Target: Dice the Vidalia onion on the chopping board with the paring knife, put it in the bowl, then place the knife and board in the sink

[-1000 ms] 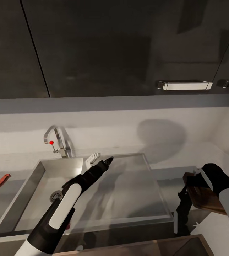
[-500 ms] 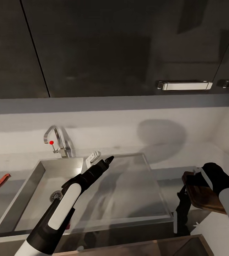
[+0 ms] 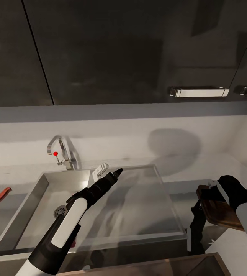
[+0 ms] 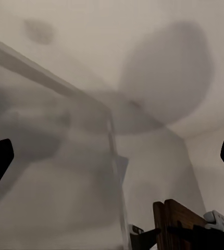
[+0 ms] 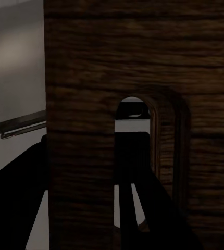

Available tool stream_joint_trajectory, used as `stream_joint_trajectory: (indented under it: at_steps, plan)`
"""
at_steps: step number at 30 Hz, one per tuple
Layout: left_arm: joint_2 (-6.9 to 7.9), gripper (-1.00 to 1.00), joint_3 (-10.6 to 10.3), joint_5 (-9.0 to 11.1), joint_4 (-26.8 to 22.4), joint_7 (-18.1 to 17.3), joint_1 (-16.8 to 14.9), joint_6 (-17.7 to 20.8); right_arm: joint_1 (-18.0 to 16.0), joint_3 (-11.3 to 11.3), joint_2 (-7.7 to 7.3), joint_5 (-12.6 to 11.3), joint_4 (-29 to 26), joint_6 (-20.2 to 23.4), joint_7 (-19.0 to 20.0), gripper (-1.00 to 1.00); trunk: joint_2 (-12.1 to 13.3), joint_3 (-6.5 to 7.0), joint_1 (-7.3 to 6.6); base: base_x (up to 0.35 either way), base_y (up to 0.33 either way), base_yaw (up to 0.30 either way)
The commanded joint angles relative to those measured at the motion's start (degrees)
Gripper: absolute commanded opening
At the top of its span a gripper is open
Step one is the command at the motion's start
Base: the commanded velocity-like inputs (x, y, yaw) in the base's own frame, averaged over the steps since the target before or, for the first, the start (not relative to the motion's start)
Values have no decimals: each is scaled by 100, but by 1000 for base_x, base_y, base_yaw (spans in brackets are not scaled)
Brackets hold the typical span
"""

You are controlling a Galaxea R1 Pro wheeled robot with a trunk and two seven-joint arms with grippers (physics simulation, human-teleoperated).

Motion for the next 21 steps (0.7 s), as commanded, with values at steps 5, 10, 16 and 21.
stream_joint_trajectory:
  at_steps: [5,10,16,21]
  plan:
    - [-7,100,5,64,-14,50,11,14,-4,-16,1,34,-6,24,28,-100,-13,-13,4,0,0,0]
    - [-7,100,2,55,-17,54,16,11,-3,-16,-5,34,-56,24,31,-100,-13,-13,4,0,0,0]
    - [0,100,-2,0,-15,59,39,2,165,-16,-8,24,-676,48,57,-100,-13,-13,4,0,0,0]
    - [5,100,1,-14,-15,59,88,-1,414,-21,-3,17,-1380,657,62,-100,-13,-13,4,-10,1,0]
